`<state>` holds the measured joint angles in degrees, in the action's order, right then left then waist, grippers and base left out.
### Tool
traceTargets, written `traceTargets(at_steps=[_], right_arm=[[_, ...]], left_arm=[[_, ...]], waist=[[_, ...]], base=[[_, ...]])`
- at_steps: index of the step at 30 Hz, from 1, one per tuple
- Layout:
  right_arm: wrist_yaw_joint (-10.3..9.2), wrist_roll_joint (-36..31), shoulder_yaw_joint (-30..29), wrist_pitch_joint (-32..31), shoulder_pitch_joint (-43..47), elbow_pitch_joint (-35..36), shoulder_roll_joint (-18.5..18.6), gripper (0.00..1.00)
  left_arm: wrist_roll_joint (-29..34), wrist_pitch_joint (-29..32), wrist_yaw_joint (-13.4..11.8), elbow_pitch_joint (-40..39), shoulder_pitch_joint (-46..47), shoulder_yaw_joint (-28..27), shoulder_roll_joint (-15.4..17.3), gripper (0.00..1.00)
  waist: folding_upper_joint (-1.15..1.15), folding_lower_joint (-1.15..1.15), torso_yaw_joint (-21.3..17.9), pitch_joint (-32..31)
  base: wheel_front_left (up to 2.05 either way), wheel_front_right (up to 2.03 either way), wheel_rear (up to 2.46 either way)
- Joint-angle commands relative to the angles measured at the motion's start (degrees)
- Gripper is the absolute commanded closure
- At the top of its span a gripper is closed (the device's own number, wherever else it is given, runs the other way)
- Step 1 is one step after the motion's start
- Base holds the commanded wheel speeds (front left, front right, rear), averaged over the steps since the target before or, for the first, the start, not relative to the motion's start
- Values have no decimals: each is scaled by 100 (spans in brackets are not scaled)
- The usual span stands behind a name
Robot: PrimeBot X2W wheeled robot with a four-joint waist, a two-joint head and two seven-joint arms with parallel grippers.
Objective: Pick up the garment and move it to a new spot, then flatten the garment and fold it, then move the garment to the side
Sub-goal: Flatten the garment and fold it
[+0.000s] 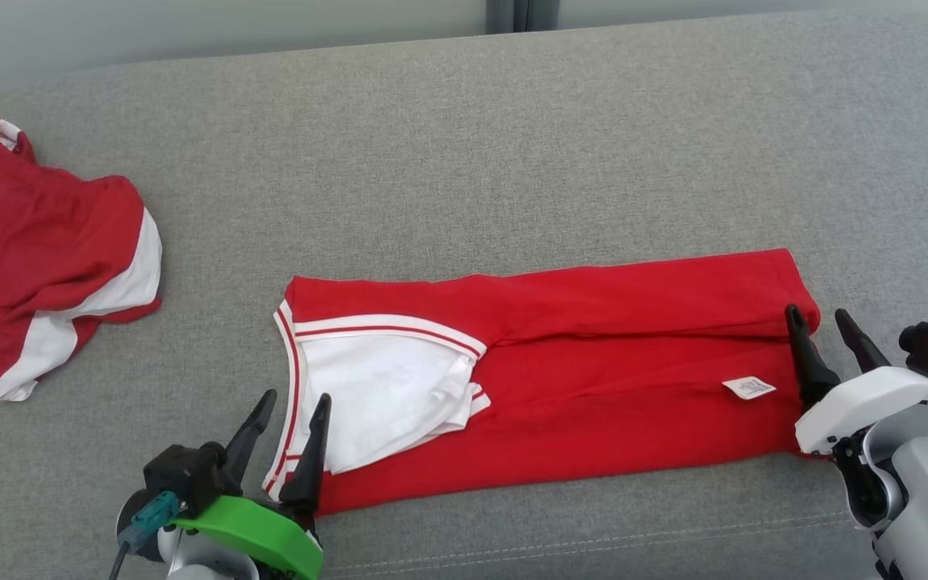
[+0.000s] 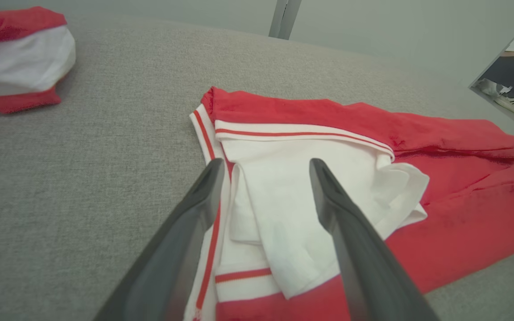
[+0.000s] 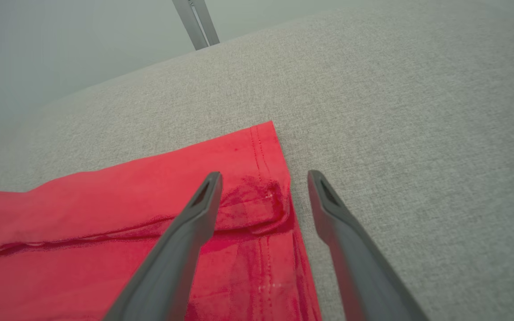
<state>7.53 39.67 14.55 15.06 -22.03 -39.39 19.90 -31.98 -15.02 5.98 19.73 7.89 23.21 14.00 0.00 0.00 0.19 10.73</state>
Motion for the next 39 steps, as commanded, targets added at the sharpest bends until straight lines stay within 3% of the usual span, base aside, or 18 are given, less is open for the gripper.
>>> traceTargets(at_steps=[1,9,21,39], right_arm=[[-8,-60,-29,18,71,46,-9,0],[-8,-434,-351,19,206,249,-79,0],[-8,-934,-593,-39,146,-251,-187,0],[-8,-1159,-861,-459,-331,-1475,-412,0]], left_arm=[[50,-16,-23,-36,-67,-44,-15,0],[847,-16,-321,-571,-296,-874,-257,0],[1661,-16,-601,-1199,-742,-2026,-787,0],[2074,-16,-391,-1331,-810,-2446,-1054,0]], waist=[[0,0,7,-10],[0,0,27,-116],[0,0,156,-348],[0,0,451,-293]], base=[[0,0,0],[0,0,0],[0,0,0],[0,0,0]])
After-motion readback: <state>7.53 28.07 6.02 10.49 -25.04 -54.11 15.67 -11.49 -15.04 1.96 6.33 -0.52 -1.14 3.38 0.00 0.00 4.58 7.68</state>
